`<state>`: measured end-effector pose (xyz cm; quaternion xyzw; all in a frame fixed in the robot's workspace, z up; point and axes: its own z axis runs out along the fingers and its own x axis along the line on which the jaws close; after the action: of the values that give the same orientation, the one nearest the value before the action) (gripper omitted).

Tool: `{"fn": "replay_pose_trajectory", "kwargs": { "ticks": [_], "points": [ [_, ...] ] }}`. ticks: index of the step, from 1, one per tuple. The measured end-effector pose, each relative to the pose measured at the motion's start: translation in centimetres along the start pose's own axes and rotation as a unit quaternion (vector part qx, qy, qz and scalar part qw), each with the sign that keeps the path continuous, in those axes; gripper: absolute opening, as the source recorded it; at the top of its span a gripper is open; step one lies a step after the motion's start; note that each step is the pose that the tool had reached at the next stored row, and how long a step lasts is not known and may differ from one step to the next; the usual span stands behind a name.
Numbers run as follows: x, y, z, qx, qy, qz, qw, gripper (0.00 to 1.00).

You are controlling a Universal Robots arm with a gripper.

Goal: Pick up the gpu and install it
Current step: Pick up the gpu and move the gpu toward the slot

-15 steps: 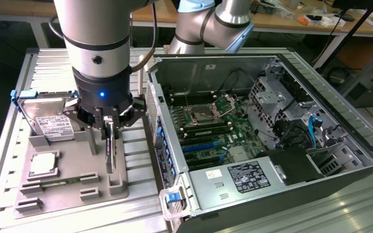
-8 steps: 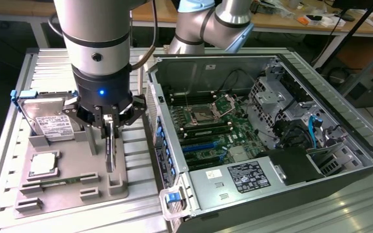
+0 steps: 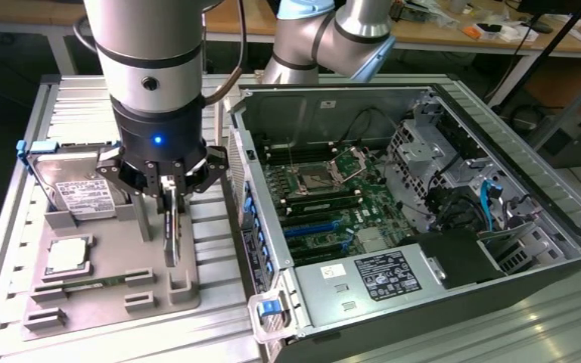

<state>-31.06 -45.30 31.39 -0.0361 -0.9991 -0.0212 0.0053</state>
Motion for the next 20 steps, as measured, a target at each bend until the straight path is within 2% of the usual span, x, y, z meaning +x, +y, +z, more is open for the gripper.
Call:
{"fn": "replay_pose_trajectory", "kwargs": {
  "ticks": [20],
  "points": [
    [0.01, 0.04, -0.85, 0.0000, 0.0000, 0.000, 1.0000, 0.27]
  ]
}}
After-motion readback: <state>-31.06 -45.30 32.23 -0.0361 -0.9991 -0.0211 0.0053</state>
